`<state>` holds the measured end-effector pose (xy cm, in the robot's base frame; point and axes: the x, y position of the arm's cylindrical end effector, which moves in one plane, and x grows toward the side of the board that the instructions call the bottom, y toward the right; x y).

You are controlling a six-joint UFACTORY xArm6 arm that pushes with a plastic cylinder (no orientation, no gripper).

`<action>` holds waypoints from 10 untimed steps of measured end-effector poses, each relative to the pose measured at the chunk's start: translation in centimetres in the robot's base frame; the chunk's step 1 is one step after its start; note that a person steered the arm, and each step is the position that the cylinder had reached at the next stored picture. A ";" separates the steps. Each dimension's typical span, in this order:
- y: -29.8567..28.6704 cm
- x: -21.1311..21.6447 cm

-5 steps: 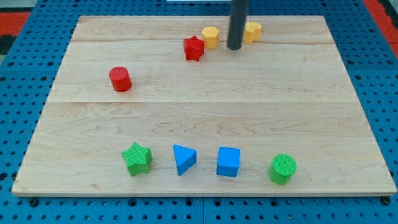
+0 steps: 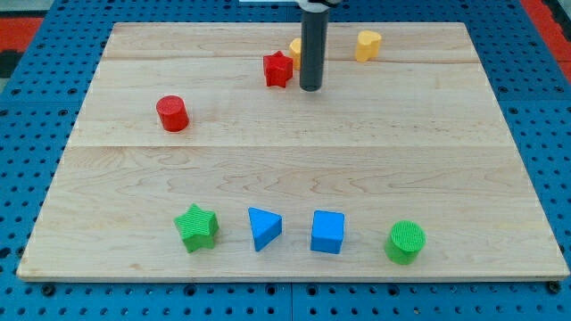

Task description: Move red circle diagonally to the red star

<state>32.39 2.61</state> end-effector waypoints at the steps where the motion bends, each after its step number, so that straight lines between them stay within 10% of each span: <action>1: -0.4 -2.5; 5: -3.1 2.2; 7: -9.7 13.0; 10: -21.1 9.1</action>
<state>41.47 -18.51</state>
